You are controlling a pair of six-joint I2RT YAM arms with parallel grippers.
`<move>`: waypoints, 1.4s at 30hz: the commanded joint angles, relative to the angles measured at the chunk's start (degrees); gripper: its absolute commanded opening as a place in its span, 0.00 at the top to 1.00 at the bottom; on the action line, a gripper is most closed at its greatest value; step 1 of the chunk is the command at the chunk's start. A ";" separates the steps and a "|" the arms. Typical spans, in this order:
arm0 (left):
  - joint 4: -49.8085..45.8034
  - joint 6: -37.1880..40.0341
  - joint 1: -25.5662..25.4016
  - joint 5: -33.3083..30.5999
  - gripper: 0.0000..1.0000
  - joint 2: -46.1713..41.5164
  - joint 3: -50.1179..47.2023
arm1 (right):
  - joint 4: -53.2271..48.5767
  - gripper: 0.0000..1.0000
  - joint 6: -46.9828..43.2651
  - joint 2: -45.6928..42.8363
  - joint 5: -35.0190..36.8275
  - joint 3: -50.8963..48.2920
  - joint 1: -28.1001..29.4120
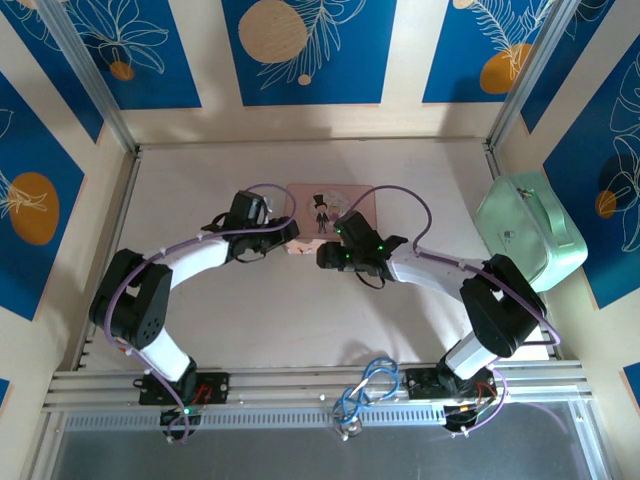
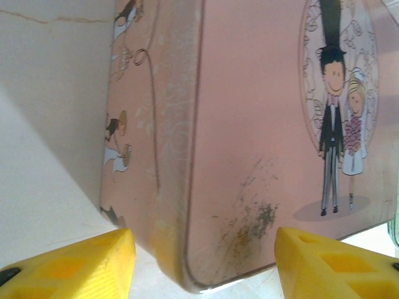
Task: Unlock the padlock with the key
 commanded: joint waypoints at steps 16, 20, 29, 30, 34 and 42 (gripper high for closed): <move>4.37 1.68 2.36 6.47 0.40 1.58 0.78 | 6.65 0.40 0.35 -0.64 -0.07 -5.50 0.47; 3.46 2.40 2.54 5.79 0.39 2.05 1.60 | 6.33 0.40 -0.58 0.93 0.85 -3.97 0.53; 2.36 1.77 3.68 5.92 0.44 3.10 -0.31 | 2.55 0.40 -5.75 5.09 5.85 0.91 1.68; 2.73 1.61 3.68 6.04 0.45 3.02 -0.63 | 1.96 0.40 -6.36 5.80 6.71 1.72 1.95; 3.32 1.41 3.77 5.90 0.45 2.42 -1.74 | -0.58 0.44 -8.11 8.35 9.97 4.72 2.66; 4.58 0.65 3.77 6.22 0.47 2.26 -3.62 | -3.49 0.47 -7.92 10.46 12.94 6.70 3.84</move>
